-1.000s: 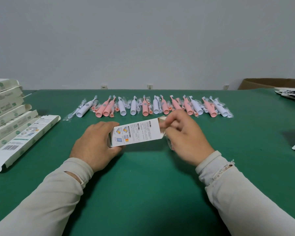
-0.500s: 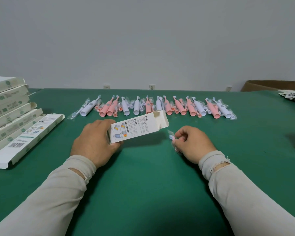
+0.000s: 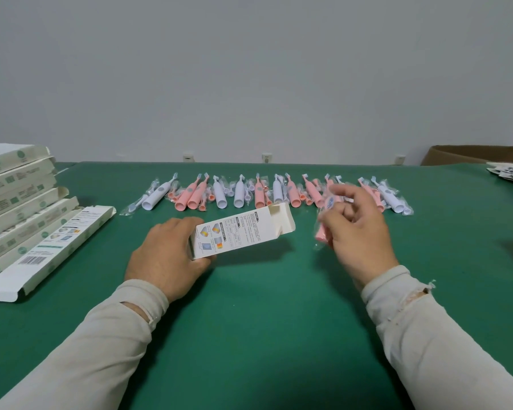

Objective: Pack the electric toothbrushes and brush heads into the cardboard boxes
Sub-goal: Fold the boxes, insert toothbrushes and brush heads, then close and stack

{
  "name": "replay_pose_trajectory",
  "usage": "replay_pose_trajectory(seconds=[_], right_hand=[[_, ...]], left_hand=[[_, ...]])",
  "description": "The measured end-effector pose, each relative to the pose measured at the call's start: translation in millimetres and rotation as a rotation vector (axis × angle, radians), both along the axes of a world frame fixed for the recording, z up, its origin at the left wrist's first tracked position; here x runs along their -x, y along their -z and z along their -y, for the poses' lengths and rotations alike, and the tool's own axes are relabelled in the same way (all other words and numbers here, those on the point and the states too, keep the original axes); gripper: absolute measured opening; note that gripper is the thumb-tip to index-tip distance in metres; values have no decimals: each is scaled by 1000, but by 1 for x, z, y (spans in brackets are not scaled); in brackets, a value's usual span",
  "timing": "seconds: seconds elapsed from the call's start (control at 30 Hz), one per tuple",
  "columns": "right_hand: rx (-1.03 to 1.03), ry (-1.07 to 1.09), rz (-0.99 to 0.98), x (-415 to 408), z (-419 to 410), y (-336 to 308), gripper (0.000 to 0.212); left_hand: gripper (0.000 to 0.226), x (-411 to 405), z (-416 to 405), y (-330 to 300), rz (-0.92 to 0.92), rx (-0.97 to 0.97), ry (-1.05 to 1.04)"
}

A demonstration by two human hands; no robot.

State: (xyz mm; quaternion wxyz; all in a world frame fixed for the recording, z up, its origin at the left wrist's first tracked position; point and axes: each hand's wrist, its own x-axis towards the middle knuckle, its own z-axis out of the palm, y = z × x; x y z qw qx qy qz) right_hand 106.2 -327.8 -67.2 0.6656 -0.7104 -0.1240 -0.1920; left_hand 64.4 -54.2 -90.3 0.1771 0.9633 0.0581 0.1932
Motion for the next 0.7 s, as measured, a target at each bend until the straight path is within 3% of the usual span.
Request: replay_pose_trajectory(seconds=[0.13,0.37,0.7], right_hand=[[-125,-84,130,13,-19,-3,39],[120,152,327,18,-30,5,39],[26,170,96,12,-32,15,23]], left_hand=[[47,-1,0,0,-8,-25,13],[47,-1,3,0,2,-15,53],[53,2,8,1,6,5,111]])
